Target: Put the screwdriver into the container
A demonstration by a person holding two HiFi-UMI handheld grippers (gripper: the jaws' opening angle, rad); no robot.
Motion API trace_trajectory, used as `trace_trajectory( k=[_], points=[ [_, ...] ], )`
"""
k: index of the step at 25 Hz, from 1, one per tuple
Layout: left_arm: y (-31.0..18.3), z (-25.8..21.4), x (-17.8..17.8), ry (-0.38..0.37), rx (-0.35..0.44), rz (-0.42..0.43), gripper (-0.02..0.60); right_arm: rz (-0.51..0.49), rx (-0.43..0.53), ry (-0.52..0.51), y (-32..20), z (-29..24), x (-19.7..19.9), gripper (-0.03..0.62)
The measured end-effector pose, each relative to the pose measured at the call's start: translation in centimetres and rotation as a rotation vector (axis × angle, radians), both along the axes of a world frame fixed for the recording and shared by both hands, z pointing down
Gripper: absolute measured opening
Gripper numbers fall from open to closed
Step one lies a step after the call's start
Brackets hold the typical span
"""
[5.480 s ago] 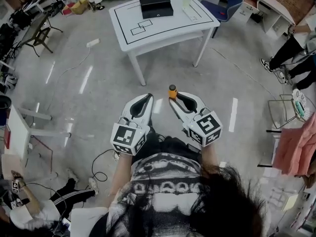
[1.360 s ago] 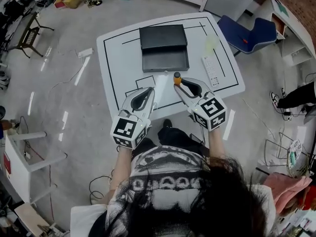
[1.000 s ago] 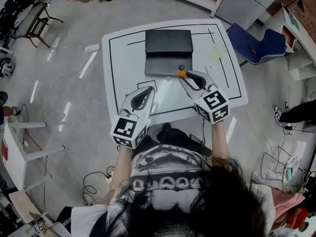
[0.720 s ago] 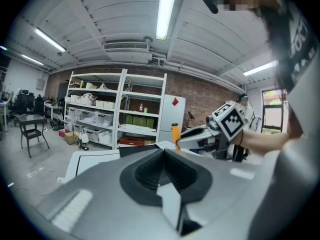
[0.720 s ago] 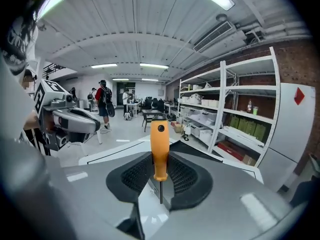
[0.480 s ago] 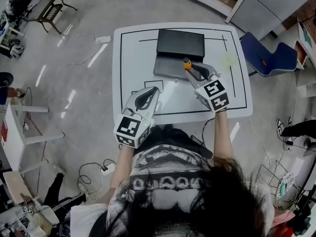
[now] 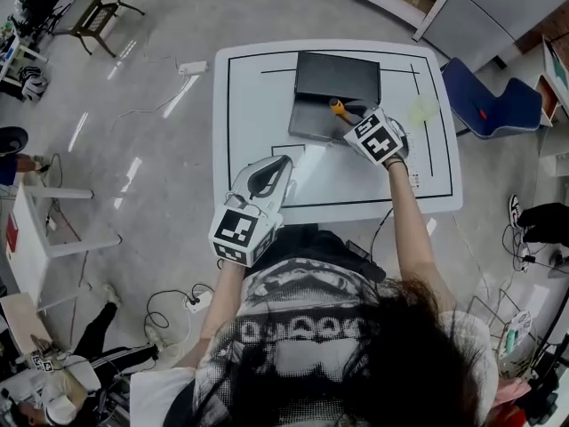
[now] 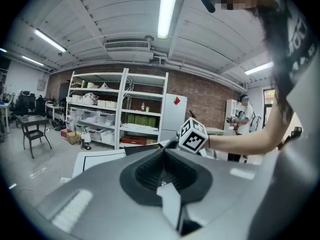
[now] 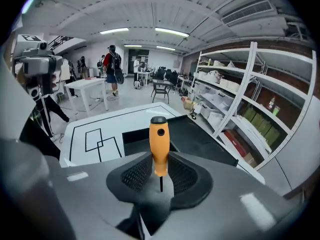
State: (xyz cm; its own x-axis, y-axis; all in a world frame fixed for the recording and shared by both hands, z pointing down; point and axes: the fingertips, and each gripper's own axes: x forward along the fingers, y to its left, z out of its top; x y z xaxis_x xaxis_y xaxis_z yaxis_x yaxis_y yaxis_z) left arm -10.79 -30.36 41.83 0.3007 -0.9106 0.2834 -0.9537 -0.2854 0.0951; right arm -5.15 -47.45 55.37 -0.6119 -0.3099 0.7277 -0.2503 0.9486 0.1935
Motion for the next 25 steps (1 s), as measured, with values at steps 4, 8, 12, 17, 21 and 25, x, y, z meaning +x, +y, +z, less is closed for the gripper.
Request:
trace_trajectory(
  k=[4, 8, 12, 17, 21, 25],
  points=[
    [0.0, -0.1, -1.2, 0.01, -0.001, -0.015, 0.0, -0.004, -0.087, 0.027, -0.4, 2.4, -1.6, 0.098],
    [-0.1, 0.1, -2.5, 0.018, -0.001, -0.029, 0.0, 0.026, -0.171, 0.042, -0.7, 4.6, -3.2, 0.098],
    [0.0, 0.2, -3.8, 0.024, -0.002, -0.047, 0.0, 0.03, -0.222, 0.115, -0.5, 7.6, -4.0, 0.098],
    [0.1, 0.3, -5.3, 0.032, -0.001, -0.066, 0.0, 0.032, -0.256, 0.205, -0.4, 10.5, -4.1, 0.098],
    [0.4, 0.3, -6.2, 0.036, 0.002, -0.076, 0.0, 0.059, -0.274, 0.222, -0.5, 11.3, -3.9, 0.103],
    [0.8, 0.2, -7.1, 0.041, 0.0, -0.081, 0.0, 0.089, -0.293, 0.204, -0.4, 11.2, -4.1, 0.112]
  ],
)
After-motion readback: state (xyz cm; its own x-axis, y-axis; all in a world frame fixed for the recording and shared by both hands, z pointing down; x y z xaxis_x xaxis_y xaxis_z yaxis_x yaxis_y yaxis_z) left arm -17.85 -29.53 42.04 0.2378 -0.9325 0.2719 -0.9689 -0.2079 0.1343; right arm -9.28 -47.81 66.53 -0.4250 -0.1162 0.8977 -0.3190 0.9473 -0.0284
